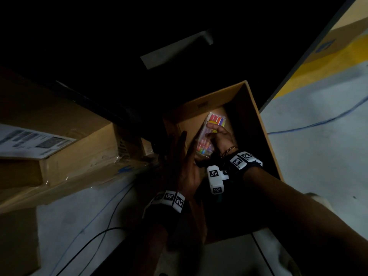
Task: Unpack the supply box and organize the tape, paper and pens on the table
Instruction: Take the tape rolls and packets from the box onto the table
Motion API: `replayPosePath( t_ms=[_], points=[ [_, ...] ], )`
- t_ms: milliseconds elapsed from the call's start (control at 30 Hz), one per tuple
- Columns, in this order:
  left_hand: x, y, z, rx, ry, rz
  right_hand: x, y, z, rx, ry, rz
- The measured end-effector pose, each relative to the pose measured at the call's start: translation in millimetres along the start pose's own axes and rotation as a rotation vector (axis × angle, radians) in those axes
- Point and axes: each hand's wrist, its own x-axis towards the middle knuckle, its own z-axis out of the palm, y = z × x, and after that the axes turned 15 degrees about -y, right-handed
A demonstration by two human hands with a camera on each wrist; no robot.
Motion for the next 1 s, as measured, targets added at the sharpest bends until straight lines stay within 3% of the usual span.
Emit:
replayPosePath(
  t_ms=[167, 467, 533, 667, 767, 1000],
  points=[
    [2.2, 5.7, -8.0, 0.104, 0.033, -0.006, -29.2, -16.2, -7.3, -0.04, -0.054, 0.013],
    [-15.1, 47.0, -57.5, 0.023, -0.145, -0.08, -129.1, -56.7, 10.7, -0.182, -0.174, -0.017],
    [-23.5, 69.5, -73.0, -0.129, -0.118, -0.116, -153.5, -64.3, 18.4, -0.199, -0.202, -0.039],
    [-36.3, 101.0, -91.4, -0.657, -0.127, -0.133, -203.4, -83.6, 38.7, -0.212, -0.25, -0.127],
    [-57.5, 122.2, -127.2, -0.861, -0.082, -0.161, -248.9, -101.6, 61.2, -0.222, -0.302, -0.209],
    [-169.0, 166.8, -242.8, -0.96, 0.055, -0.037, -384.6, -148.3, 120.5, -0.382, -0.443, -0.337]
  ],
)
